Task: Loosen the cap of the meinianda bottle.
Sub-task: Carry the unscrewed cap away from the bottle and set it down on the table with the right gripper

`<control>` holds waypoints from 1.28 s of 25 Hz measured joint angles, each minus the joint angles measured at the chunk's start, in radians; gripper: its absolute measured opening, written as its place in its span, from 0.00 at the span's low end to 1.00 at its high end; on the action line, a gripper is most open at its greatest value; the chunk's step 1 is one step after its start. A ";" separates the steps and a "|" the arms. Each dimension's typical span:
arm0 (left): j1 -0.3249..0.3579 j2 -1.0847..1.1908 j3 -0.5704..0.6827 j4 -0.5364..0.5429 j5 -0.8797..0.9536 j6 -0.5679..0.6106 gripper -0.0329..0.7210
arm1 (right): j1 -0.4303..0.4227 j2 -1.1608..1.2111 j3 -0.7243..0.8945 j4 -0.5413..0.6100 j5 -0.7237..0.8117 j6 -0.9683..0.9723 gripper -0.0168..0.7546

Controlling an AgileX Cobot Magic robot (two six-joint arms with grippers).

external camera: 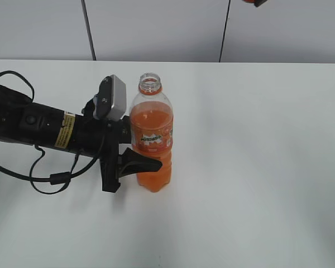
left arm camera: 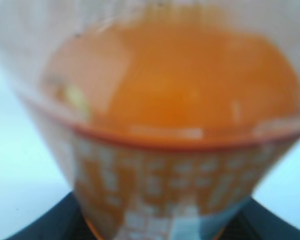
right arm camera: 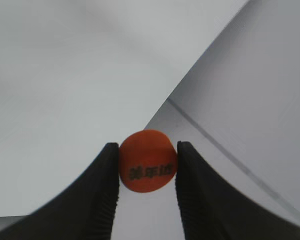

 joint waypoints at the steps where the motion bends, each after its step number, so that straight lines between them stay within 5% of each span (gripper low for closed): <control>1: 0.000 0.000 0.000 0.000 0.000 0.000 0.53 | -0.017 -0.001 0.000 -0.019 0.000 0.122 0.37; 7: 0.000 0.000 0.000 0.000 0.000 0.000 0.53 | -0.101 -0.002 0.001 -0.150 0.000 0.663 0.37; 18: 0.000 0.000 0.000 0.001 -0.001 0.000 0.53 | -0.185 -0.005 0.003 -0.178 0.000 1.537 0.37; 26: 0.000 0.000 0.000 0.001 -0.001 0.000 0.53 | -0.193 -0.005 0.054 -0.128 0.000 1.831 0.37; 32: 0.000 0.000 0.000 0.001 -0.001 0.000 0.53 | -0.275 -0.007 0.154 0.075 -0.001 1.875 0.37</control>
